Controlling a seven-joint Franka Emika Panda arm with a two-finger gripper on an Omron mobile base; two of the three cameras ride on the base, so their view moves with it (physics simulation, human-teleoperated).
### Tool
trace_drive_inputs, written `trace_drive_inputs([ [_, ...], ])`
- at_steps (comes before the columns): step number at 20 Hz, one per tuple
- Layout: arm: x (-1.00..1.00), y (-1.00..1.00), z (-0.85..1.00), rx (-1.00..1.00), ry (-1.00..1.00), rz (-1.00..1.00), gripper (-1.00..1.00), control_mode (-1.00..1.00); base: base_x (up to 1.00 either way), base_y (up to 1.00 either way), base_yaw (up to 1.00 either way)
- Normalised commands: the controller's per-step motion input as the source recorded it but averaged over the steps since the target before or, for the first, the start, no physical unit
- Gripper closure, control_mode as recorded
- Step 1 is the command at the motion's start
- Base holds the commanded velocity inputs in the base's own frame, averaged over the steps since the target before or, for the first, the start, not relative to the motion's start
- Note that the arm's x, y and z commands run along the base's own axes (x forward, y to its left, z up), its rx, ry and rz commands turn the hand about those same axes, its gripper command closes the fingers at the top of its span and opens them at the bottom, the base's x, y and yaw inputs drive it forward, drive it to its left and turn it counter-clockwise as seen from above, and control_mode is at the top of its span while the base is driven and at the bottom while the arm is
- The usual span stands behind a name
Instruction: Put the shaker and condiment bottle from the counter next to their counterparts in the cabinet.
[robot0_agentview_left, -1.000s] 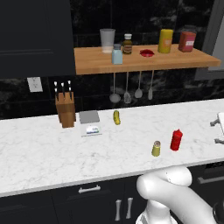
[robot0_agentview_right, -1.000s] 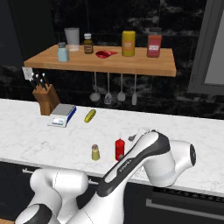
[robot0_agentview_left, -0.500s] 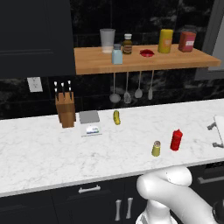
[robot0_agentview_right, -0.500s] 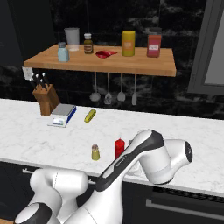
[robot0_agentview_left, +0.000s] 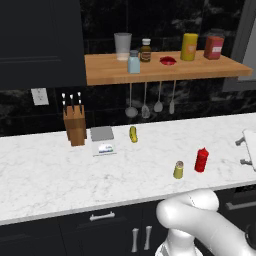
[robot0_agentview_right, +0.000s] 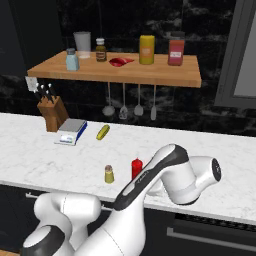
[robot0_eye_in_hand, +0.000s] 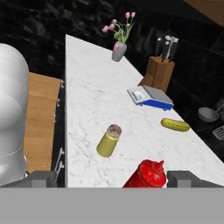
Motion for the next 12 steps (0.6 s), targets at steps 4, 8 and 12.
trace_drive_inputs([
  [4,0.14,0.0,-0.13,0.0,0.0,0.0,-1.0,-1.0,0.0,0.0,0.0],
  [8,0.05,0.0,-0.18,0.0,0.0,0.0,-1.0,-1.0,0.0,0.0,0.0],
  [12,0.14,0.0,-0.28,0.0,0.0,0.0,-1.0,-1.0,0.0,0.0,0.0],
])
